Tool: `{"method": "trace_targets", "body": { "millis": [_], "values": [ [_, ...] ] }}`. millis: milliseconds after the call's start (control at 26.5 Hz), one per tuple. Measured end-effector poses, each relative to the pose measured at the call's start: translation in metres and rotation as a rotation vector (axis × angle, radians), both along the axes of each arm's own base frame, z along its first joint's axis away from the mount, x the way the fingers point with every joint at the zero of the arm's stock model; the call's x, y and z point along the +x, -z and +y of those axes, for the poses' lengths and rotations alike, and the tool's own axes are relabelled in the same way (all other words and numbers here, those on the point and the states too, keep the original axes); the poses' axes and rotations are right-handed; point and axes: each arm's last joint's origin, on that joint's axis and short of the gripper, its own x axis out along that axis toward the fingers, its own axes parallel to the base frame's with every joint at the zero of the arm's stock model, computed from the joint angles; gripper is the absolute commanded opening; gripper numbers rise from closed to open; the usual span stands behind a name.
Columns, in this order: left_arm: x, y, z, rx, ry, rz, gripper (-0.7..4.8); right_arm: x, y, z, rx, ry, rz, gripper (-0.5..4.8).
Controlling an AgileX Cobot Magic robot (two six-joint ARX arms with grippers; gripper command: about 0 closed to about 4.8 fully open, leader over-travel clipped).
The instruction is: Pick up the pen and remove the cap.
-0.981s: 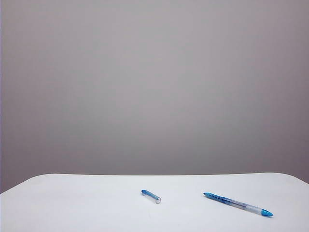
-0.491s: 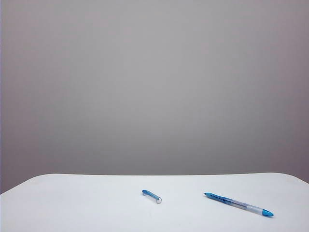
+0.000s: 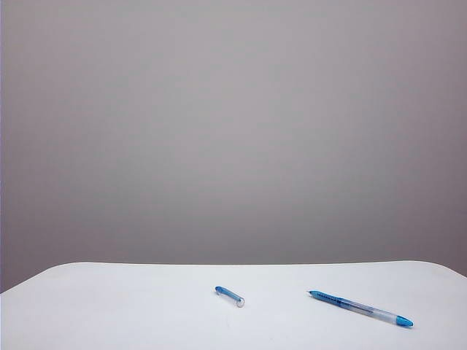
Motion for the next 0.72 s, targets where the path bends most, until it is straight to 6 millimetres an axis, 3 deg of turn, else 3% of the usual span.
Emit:
{"method": "trace_targets", "body": {
  "millis": [717],
  "values": [
    [0.0000, 0.0000, 0.0002, 0.001, -0.005, 0.000, -0.02, -0.0003, 0.0006, 0.0013, 0.013, -0.043, 0.007, 0.02]
  ]
}}
